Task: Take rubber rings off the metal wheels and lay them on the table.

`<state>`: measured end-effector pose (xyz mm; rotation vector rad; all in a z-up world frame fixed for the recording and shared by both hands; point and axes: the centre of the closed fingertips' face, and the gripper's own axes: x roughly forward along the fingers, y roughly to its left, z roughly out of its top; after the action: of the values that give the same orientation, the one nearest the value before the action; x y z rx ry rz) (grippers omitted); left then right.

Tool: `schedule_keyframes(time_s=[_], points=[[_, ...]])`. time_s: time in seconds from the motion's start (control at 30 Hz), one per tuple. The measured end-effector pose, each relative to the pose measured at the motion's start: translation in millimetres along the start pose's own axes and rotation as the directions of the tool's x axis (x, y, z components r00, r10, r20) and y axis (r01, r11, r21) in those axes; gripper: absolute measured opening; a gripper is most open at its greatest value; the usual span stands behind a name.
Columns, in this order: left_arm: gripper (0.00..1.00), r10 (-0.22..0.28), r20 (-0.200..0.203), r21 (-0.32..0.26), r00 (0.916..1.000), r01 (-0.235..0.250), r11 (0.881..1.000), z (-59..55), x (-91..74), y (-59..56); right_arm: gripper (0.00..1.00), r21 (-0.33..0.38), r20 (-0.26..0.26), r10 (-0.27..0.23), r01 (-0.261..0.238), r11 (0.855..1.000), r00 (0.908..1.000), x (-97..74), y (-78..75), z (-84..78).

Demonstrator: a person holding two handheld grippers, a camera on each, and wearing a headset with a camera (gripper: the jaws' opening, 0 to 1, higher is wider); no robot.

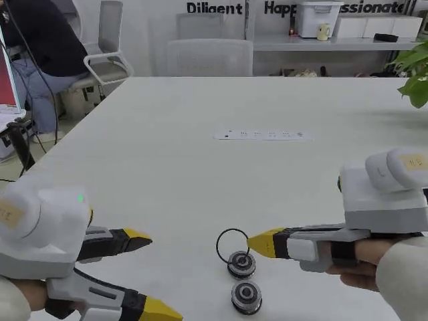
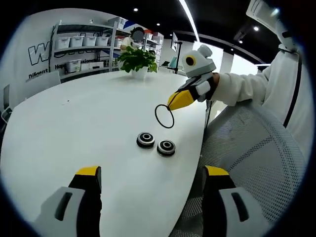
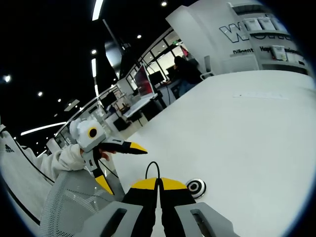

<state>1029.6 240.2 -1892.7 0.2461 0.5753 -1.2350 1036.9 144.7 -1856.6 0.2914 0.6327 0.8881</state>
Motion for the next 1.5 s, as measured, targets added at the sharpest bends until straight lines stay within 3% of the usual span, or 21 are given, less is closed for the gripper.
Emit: schedule_keyframes(time_s=[0.17, 0.37, 0.53, 0.7, 1.0, 1.5], points=[[0.82, -0.021, -0.054, -0.013, 0.9983, 0.02, 1.0, -15.3, 4.6, -1.5, 0.0, 0.006, 0.016, 0.038, -0.039, 0.999, 0.9991, 2.3, 7.4, 2.4], [0.81, -0.025, -0.061, -0.026, 0.9978, 0.024, 0.999, -18.0, 4.3, -1.3, 0.0, 0.01, 0.021, 0.078, -0.078, 0.997, 0.9967, 8.6, 18.4, 0.0], [0.8, -0.028, -0.066, -0.04, 0.9974, 0.025, 0.999, -19.8, 4.2, -1.8, 0.0, 0.014, -0.009, 0.101, -0.101, 0.995, 0.9948, 18.0, 25.8, -10.7], [0.79, -0.031, -0.076, -0.042, 0.9966, 0.028, 0.999, -21.8, 4.7, -2.1, 0.0, -0.012, -0.042, 0.101, -0.101, 0.995, 0.994, 24.9, 25.0, -22.2], [0.79, -0.047, -0.099, -0.04, 0.994, 0.043, 0.998, -25.9, 6.3, -4.8, 0.0, -0.033, -0.071, 0.052, -0.054, 0.998, 0.9961, 35.3, 11.7, -36.7], [0.77, -0.054, -0.121, -0.048, 0.9912, 0.048, 0.998, -31.2, 6.6, -4.3, 0.0, 0.034, -0.099, 0.059, -0.055, 0.998, 0.9933, 51.1, 9.1, -61.8]])
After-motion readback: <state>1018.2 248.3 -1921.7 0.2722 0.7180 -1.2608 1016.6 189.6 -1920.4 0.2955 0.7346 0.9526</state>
